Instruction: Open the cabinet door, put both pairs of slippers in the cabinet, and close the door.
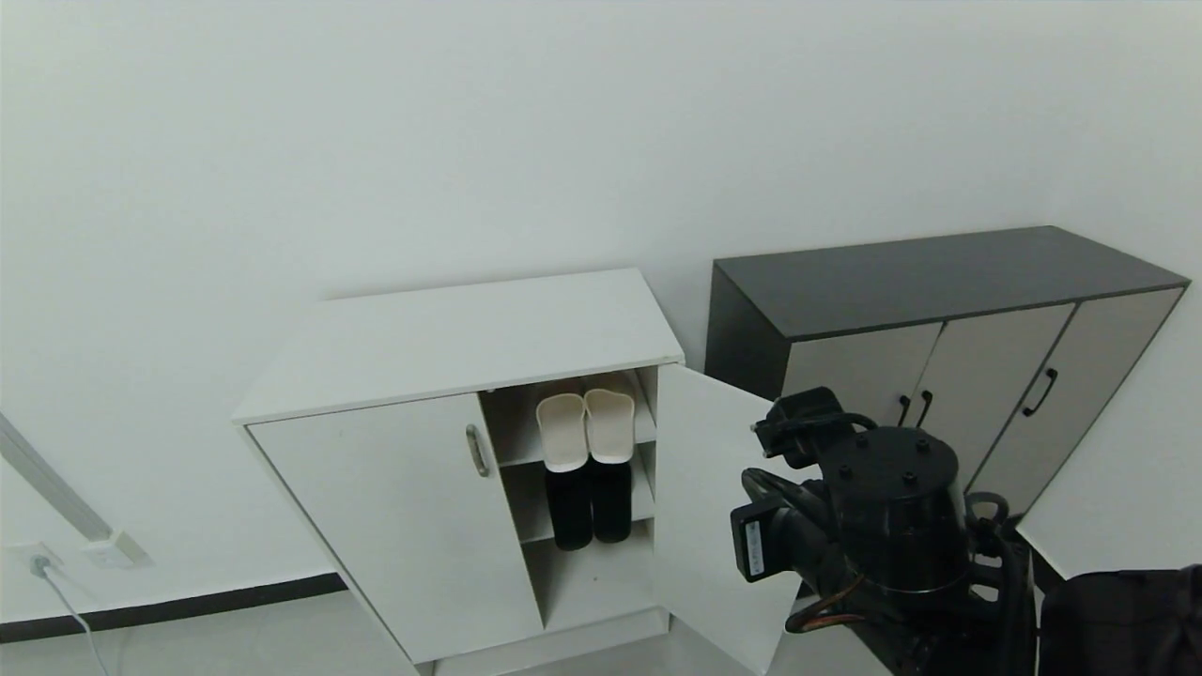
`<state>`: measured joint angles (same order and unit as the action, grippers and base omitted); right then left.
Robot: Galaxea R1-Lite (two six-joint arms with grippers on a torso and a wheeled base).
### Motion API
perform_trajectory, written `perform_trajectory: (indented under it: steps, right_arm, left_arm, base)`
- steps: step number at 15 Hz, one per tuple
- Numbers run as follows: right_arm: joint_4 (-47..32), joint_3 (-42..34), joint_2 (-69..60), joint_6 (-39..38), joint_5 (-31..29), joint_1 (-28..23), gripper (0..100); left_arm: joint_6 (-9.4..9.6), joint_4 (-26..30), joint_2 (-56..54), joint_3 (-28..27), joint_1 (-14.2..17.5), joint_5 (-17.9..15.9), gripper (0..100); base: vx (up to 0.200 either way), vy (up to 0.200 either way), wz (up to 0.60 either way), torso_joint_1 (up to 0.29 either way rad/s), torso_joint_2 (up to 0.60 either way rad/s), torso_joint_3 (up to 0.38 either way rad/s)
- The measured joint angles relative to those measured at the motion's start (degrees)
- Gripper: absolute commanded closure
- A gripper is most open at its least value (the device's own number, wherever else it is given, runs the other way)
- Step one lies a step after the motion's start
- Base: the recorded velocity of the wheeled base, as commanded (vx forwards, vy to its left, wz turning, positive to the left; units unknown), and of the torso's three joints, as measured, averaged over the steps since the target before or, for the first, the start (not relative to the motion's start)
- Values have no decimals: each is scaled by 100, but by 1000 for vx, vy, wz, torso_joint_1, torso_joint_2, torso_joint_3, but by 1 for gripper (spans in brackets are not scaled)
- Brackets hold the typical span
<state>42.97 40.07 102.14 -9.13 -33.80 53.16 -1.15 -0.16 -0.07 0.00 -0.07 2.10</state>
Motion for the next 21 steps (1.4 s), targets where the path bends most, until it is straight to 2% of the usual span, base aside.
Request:
perform_trajectory:
  steps: [2,5,9,12,16,21]
  right_arm:
    - [2,-2,0,27,-2,0,100]
    - [0,-7,0,54,-2,-7,100]
    - [0,69,6,202,33,-182,100]
    - [-37,477,213,361,145,-809,100]
    - [-395,1685,769,523,751,-1963,100]
    - [-795,2977,1632,536,1186,-2612,100]
  left_arm:
    - [-2,2,0,0,-2,0,100]
    - [-5,0,0,0,-2,6,100]
    - [-2,0,0,0,-2,-2,100]
    - [-7,2,0,0,-2,-10,100]
    - [-7,0,0,0,-2,-10,100]
    - [-7,0,0,0,-2,-11,100]
  base:
    - [0,0,0,0,0,0]
    - [-200,0,0,4,5,5]
    - [0,0,0,0,0,0]
    - [0,0,0,0,0,0]
    - [0,0,0,0,0,0]
    - [0,0,0,0,0,0]
